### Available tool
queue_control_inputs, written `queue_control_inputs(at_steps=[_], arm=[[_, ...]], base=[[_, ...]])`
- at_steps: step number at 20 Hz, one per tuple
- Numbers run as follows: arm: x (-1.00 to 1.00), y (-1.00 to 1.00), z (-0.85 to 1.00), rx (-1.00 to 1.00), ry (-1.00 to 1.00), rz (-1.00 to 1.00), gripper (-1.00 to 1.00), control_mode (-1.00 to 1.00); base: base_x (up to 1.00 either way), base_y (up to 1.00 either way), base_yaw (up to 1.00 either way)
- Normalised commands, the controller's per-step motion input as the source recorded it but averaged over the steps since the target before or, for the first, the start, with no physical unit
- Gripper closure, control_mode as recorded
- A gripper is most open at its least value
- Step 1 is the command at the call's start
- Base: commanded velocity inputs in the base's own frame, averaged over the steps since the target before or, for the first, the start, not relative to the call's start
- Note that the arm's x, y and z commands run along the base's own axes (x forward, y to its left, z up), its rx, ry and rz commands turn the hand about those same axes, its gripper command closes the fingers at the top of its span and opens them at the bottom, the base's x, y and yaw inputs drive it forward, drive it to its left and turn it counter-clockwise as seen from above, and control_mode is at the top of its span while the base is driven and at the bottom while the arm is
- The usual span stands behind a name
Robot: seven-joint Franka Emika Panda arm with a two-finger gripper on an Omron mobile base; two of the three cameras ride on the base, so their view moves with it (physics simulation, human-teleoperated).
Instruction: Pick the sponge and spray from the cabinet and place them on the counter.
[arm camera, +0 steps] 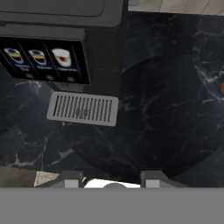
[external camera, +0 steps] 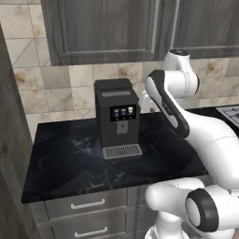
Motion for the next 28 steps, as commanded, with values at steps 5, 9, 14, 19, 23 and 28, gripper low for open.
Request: queue_control_inputs(at_steps=[5,9,14,19,23,28], arm=[[-0.13,0.01,0.02,0.00,-0.10,0.00,-1.00,-1.00],[-0.33,-0.04,0.27,0.02,-0.17,-0.04,-1.00,-1.00],[-0.40,-0.19,0.44,0.03,-0.22,-0.03,-1.00,-1.00],[-0.50,-0.23,0.43,0.01,-0.29,-0.02,-1.00,-1.00],[-0.43,-0.23,0.36,0.00,-0.34,0.00,-1.00,-1.00],[-0.38,-0.25,0.39,0.00,-0.31,0.00,-1.00,-1.00]], base=[[0.00,0.00,0.00],[0.00,0.00,0.00],[0.00,0.00,0.00],[0.00,0.00,0.00],[0.00,0.00,0.00],[0.00,0.00,0.00]])
